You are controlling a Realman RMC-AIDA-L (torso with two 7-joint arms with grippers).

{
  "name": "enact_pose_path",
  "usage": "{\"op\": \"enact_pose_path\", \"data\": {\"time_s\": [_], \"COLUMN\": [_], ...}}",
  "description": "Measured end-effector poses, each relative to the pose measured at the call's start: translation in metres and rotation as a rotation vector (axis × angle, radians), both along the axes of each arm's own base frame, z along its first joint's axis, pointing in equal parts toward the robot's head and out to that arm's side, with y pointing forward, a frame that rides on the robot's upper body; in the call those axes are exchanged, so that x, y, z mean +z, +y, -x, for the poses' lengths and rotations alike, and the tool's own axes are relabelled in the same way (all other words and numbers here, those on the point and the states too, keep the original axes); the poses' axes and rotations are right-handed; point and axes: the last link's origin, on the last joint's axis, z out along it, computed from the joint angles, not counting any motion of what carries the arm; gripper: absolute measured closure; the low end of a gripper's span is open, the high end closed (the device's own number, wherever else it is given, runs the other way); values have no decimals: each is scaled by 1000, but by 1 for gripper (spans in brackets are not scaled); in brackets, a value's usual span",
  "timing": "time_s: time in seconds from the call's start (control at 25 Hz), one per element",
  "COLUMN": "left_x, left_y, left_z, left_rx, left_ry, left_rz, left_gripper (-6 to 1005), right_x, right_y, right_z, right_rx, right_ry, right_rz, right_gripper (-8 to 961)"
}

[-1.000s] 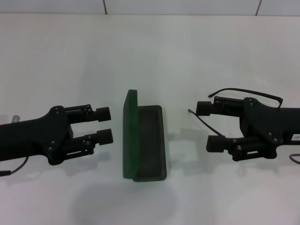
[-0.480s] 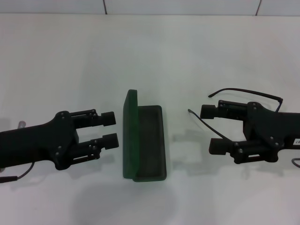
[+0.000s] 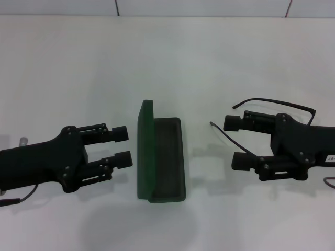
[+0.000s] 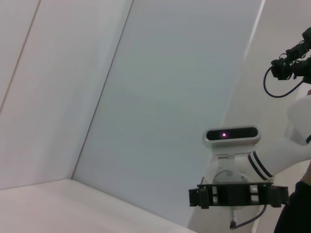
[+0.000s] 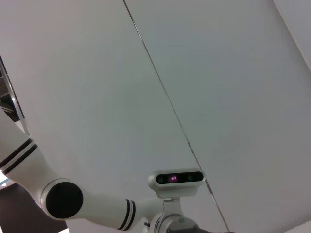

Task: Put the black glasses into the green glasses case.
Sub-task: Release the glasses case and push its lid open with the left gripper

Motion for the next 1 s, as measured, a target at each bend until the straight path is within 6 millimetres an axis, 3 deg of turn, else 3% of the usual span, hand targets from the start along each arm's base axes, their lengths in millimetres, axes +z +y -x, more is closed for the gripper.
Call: {"op": "enact_pose_path", "data": {"time_s": [0.32,0.76,1.0], "left_x": [-5,-15,-17], "left_y": [-1,-3,-2], "left_z": [-3,-9,-9], "left_rx": [2,3,11], "left_ry": [-16,-44,-39], "left_rz": [2,11,7], "left_gripper": [431,436,436], "right_x": [-1,28,31], "right_y": [2,2,1], "right_z": [-3,-35,-41], "right_rx": [-25,-200,-233], "right_ry": [0,121,143], "right_rz": [-33,-299,-364], "right_gripper": [100,101,101]}}
